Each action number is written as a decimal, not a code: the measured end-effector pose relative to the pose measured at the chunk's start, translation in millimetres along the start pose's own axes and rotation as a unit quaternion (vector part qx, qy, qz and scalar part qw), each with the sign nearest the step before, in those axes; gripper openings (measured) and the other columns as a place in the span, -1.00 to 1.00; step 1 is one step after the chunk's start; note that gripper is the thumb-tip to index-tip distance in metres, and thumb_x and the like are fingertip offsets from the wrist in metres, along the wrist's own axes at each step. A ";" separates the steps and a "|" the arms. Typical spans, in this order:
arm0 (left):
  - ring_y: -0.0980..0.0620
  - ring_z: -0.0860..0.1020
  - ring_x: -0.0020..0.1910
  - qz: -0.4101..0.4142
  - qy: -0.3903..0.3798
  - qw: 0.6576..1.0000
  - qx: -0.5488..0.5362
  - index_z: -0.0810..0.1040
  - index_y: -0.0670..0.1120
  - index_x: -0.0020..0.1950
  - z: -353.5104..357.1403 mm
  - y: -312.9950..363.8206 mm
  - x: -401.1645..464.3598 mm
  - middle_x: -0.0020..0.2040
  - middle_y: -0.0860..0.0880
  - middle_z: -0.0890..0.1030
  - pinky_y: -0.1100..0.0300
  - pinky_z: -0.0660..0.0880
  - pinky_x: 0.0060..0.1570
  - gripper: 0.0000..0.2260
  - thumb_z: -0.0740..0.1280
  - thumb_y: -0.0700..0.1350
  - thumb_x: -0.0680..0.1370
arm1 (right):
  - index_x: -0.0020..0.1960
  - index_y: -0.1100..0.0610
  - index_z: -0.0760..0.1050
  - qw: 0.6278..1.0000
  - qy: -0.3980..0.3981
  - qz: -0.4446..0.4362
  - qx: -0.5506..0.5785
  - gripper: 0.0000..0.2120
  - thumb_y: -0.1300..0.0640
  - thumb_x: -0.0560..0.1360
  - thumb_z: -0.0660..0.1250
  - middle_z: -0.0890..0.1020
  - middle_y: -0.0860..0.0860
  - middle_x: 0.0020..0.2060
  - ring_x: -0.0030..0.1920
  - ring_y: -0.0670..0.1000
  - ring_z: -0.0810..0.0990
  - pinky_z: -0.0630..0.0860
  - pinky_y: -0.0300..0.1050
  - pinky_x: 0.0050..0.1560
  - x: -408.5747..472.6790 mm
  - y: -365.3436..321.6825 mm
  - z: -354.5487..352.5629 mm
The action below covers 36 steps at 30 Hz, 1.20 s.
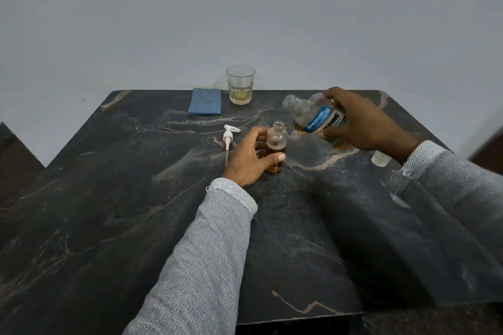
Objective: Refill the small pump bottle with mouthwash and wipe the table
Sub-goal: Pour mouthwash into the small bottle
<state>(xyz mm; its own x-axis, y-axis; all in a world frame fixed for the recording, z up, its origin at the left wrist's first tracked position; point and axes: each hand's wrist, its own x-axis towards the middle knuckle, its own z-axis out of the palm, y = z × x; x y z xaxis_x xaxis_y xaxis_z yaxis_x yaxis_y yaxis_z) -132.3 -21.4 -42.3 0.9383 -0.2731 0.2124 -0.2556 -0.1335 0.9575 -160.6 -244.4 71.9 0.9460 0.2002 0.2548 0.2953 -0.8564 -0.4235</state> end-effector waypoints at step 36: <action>0.08 0.54 0.23 -0.007 -0.006 1.000 -0.009 0.45 -0.03 0.19 -0.3 -0.8 0.0 0.17 0.02 0.58 0.13 0.45 0.28 -0.59 0.50 -0.24 0.43 | 0.28 0.02 0.39 0.876 0.108 0.129 0.451 -0.40 0.16 0.31 0.54 0.64 0.03 0.16 0.15 0.00 0.64 0.61 -0.06 0.09 -34.6 59.3 62.5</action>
<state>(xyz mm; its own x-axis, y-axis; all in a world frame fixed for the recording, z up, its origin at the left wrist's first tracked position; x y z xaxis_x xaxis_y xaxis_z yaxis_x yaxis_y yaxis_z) -132.1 -21.0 -43.0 0.9387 -0.2835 0.1960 -0.2376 -0.1202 0.9639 -167.5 -272.3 -16.3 0.9784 -0.1232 0.1660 0.1521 -0.1148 -0.9817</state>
